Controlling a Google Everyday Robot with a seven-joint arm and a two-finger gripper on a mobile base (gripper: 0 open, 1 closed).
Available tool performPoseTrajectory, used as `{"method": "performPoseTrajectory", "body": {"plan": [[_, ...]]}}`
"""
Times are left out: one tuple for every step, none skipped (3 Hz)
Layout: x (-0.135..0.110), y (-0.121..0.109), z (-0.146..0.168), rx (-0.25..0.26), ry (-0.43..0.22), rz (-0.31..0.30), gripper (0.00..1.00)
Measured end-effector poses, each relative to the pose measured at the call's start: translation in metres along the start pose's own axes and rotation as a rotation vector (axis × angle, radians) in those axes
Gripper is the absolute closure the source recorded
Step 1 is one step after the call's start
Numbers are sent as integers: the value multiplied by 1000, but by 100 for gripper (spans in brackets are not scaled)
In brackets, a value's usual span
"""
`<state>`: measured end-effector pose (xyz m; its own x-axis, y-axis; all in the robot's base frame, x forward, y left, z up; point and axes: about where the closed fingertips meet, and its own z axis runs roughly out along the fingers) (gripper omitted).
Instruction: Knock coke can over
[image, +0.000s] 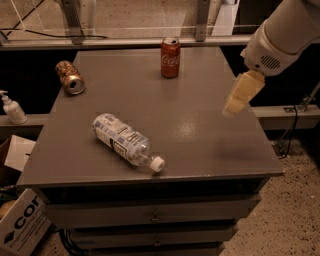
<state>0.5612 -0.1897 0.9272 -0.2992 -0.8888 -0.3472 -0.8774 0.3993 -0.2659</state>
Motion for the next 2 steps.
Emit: {"method": "performPoseTrajectory", "body": {"plan": [[-10, -31, 34, 16, -87, 75, 0], [-25, -55, 66, 27, -212, 158, 0]]}}
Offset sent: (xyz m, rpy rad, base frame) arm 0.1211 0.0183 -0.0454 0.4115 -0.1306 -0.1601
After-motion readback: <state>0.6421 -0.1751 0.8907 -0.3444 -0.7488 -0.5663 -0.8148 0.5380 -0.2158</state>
